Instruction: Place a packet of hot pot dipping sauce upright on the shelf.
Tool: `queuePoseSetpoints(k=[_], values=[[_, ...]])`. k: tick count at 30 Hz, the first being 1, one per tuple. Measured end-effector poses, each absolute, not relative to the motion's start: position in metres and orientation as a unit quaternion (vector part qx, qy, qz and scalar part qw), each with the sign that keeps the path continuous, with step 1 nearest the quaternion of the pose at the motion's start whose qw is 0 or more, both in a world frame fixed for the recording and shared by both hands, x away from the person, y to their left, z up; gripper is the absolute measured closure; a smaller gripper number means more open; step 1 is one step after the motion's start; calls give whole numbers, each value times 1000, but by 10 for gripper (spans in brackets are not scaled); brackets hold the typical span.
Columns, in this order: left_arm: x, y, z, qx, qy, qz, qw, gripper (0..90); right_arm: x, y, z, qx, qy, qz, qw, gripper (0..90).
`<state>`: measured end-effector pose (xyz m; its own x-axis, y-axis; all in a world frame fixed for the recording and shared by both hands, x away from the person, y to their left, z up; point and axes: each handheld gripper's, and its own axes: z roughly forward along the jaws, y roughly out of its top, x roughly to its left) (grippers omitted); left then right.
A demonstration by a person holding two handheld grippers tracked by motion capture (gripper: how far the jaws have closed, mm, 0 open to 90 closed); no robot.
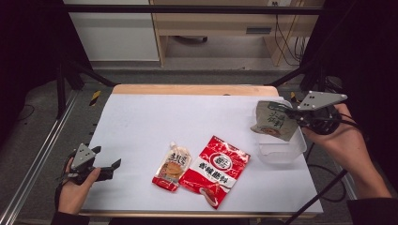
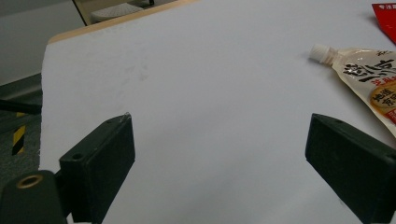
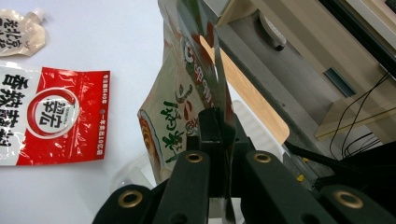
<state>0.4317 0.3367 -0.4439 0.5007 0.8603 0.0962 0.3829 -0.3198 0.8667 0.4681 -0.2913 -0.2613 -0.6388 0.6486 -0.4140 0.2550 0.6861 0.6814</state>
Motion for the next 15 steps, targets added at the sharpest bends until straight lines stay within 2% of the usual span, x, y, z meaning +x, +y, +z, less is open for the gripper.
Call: queuePoseSetpoints(k=[15], values=[[432, 336, -444, 761, 407, 287, 415, 81, 468, -317, -280, 279, 856, 292, 323, 900]])
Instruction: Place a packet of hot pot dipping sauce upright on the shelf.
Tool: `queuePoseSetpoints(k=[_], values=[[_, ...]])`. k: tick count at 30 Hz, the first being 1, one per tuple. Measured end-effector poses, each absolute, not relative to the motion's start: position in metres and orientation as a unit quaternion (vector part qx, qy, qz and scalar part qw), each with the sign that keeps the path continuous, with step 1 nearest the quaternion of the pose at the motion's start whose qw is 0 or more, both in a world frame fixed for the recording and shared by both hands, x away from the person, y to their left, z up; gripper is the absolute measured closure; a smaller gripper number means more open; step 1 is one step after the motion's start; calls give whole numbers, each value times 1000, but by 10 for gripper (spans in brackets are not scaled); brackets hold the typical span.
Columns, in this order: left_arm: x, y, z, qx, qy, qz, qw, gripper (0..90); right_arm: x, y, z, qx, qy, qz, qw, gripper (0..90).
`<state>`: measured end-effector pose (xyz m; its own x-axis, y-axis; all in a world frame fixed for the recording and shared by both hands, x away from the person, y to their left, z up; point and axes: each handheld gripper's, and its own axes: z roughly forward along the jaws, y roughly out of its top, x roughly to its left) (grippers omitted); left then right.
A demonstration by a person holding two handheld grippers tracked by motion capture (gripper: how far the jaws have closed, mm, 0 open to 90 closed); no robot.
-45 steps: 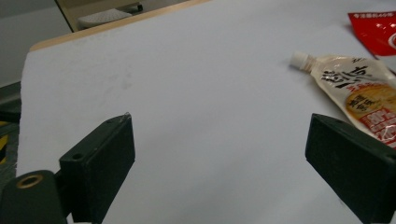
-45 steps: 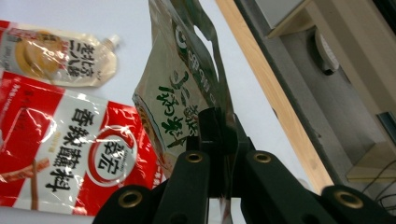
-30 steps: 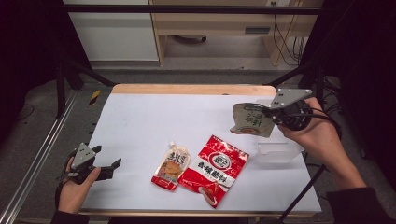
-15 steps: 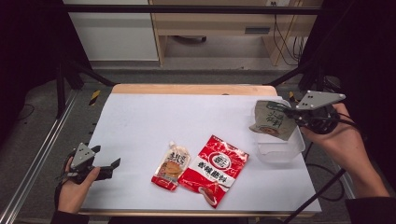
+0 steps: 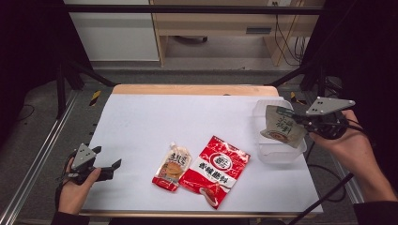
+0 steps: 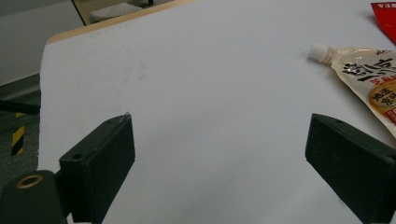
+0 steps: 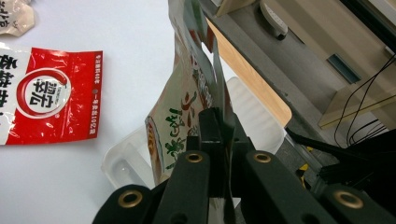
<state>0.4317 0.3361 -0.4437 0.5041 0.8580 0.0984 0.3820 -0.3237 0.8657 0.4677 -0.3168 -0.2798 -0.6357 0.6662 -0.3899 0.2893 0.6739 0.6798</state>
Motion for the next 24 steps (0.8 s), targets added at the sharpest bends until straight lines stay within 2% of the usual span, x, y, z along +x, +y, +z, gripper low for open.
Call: queuePoseSetpoints(k=[16, 24], values=[[432, 336, -444, 762, 408, 286, 414, 81, 462, -320, -289, 261, 866, 310, 292, 900], [432, 335, -444, 763, 407, 286, 413, 81, 454, -327, -286, 246, 870, 337, 262, 900]])
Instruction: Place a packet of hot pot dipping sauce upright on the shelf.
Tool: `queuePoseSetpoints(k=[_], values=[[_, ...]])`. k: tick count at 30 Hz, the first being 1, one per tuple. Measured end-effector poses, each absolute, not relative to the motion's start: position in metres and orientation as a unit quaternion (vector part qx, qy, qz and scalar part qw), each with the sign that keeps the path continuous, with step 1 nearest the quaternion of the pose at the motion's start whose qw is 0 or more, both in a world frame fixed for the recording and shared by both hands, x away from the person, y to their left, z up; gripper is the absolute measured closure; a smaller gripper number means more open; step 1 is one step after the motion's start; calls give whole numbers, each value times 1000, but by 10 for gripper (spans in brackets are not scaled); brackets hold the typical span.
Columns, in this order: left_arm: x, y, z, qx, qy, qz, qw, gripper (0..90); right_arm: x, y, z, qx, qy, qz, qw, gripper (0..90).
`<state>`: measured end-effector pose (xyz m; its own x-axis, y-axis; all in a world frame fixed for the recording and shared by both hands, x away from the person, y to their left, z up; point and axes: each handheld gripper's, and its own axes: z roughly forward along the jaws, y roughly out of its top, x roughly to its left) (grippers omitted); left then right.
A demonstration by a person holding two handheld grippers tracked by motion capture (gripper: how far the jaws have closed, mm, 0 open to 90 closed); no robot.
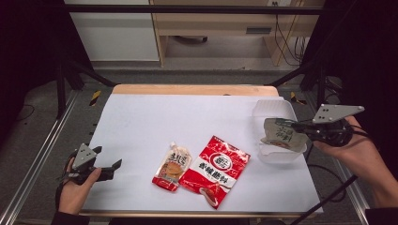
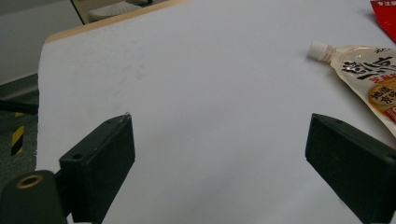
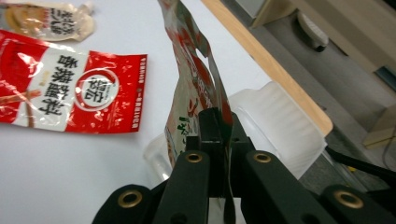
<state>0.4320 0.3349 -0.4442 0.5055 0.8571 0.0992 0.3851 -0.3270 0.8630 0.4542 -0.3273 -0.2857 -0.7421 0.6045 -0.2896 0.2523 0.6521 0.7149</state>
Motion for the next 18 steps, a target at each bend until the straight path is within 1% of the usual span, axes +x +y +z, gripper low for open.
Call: queuePoseSetpoints(k=[4, 12, 15, 18], values=[[432, 334, -444, 764, 407, 284, 412, 81, 455, -331, -289, 242, 878, 334, 244, 900], [432, 334, -445, 764, 408, 284, 412, 81, 458, -337, -285, 248, 870, 360, 228, 900], [432, 334, -445, 766, 406, 284, 409, 81, 458, -338, -288, 244, 879, 351, 210, 900], [432, 333, -445, 767, 405, 283, 410, 81, 460, -339, -290, 246, 878, 355, 204, 900]])
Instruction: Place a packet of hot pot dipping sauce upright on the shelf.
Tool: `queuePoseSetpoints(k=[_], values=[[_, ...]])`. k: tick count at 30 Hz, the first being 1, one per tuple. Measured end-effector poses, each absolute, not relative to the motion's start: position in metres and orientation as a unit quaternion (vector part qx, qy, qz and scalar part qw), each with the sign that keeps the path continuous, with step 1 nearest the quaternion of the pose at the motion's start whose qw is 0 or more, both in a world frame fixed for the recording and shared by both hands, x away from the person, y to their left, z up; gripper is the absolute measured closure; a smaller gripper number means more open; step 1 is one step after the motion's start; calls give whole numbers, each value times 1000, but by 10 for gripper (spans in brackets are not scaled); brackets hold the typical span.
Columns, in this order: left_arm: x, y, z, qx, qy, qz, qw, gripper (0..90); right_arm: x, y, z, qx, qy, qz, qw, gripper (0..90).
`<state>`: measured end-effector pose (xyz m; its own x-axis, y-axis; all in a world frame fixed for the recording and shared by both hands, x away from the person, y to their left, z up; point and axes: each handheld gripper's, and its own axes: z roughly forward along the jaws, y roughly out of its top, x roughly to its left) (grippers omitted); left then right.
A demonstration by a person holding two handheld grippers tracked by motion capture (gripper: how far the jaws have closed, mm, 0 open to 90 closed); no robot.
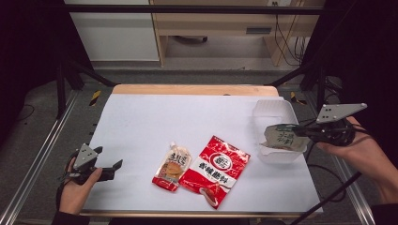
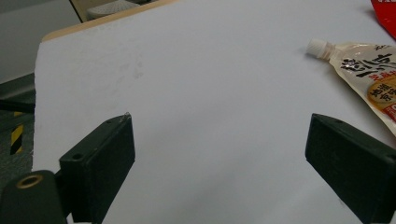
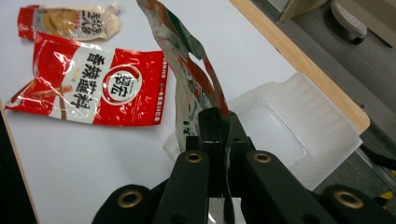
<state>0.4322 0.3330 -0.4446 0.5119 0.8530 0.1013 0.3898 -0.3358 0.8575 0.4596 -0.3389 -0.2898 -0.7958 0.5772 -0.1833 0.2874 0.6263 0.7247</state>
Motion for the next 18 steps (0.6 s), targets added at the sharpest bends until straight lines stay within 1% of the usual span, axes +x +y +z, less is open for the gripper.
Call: queuePoseSetpoints(k=[4, 11, 18], values=[[432, 334, -445, 766, 407, 282, 410, 81, 461, -346, -288, 255, 870, 372, 200, 900], [433, 332, -446, 768, 405, 282, 408, 81, 460, -354, -292, 251, 874, 378, 171, 900], [433, 332, -446, 767, 406, 282, 408, 81, 468, -349, -305, 262, 877, 365, 169, 900]])
